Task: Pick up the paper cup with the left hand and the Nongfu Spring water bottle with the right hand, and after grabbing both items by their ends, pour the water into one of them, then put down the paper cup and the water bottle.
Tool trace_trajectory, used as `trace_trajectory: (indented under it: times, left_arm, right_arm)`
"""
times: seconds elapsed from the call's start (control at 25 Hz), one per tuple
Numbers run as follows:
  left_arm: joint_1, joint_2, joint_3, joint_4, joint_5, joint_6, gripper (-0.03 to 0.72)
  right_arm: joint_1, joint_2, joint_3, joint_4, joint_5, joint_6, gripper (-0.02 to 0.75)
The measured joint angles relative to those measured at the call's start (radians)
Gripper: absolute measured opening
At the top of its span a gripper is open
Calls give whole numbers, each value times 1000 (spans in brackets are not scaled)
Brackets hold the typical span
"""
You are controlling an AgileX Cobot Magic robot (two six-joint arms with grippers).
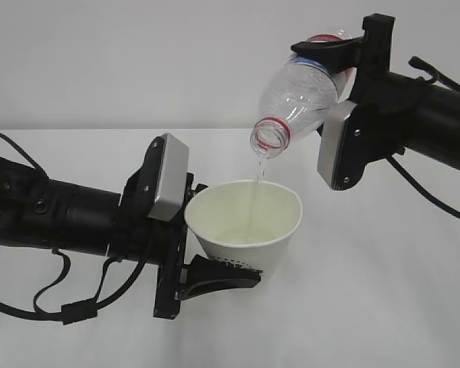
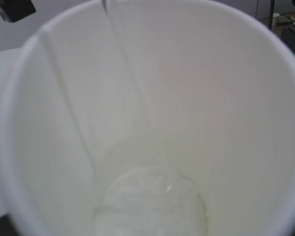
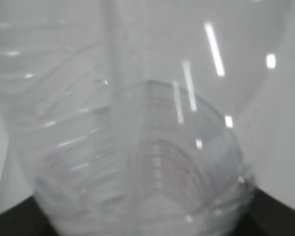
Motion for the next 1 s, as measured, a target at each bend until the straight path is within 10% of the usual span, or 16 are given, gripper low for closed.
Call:
trace_trajectory:
  times: [1.0]
  left_arm:
    - [0, 0, 0, 0, 1, 0, 498]
  right_arm:
    - [0, 0, 0, 0, 6, -22, 480]
